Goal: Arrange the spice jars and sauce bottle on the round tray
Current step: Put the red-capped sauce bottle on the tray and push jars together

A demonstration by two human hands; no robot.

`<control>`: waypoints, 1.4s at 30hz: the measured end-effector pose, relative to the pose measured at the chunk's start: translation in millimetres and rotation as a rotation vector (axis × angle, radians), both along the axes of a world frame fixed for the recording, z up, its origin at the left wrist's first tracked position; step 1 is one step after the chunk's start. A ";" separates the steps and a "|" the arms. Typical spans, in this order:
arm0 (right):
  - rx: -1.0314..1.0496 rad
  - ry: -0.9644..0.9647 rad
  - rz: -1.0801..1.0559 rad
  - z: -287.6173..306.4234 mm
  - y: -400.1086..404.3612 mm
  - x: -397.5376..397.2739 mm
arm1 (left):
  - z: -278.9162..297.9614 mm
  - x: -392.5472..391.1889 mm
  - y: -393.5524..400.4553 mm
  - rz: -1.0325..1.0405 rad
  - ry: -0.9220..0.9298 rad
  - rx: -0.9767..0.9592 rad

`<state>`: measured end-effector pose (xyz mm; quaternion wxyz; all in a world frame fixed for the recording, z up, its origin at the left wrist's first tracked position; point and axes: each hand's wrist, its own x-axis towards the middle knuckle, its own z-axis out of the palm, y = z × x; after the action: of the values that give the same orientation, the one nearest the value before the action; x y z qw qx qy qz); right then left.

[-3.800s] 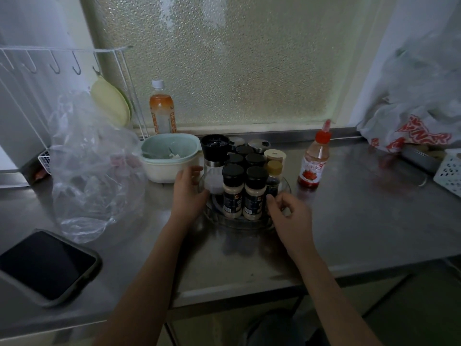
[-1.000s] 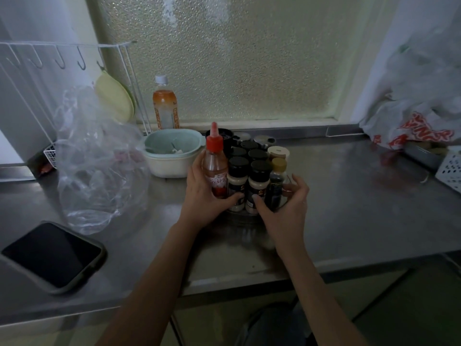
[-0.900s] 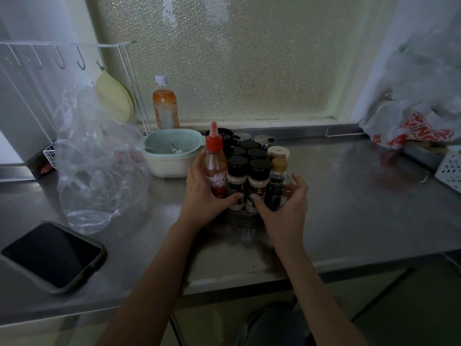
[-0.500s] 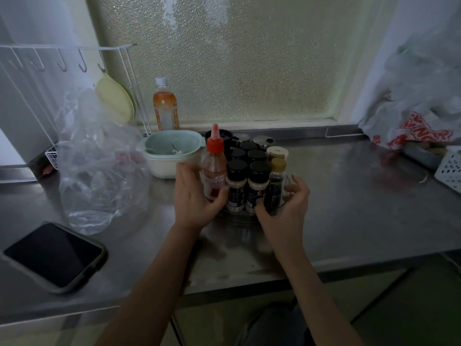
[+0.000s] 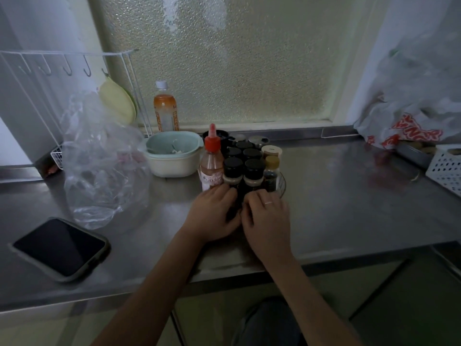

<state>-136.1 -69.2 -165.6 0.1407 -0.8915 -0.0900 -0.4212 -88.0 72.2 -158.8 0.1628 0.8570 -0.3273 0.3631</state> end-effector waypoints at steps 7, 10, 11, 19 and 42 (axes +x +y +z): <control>0.151 0.267 0.164 -8.3 -16.4 11.1 | -5.0 1.7 3.9 0.020 0.173 0.071; 0.205 0.342 0.247 -7.7 -25.3 18.8 | -7.4 6.5 1.2 0.018 0.162 0.131; 0.218 0.363 0.266 -6.8 -27.6 23.3 | -7.4 9.6 -0.6 0.025 0.169 0.131; 0.279 0.462 0.283 0.8 -41.3 74.4 | 0.1 51.9 -20.8 0.100 0.262 0.125; 0.373 0.550 0.374 10.7 -42.9 212.1 | -6.7 162.2 -17.6 0.216 0.305 0.007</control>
<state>76.0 -112.1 -154.9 0.3937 -0.8986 -0.1317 -0.1423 74.2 54.6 -165.5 0.1674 0.9330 -0.2060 0.2430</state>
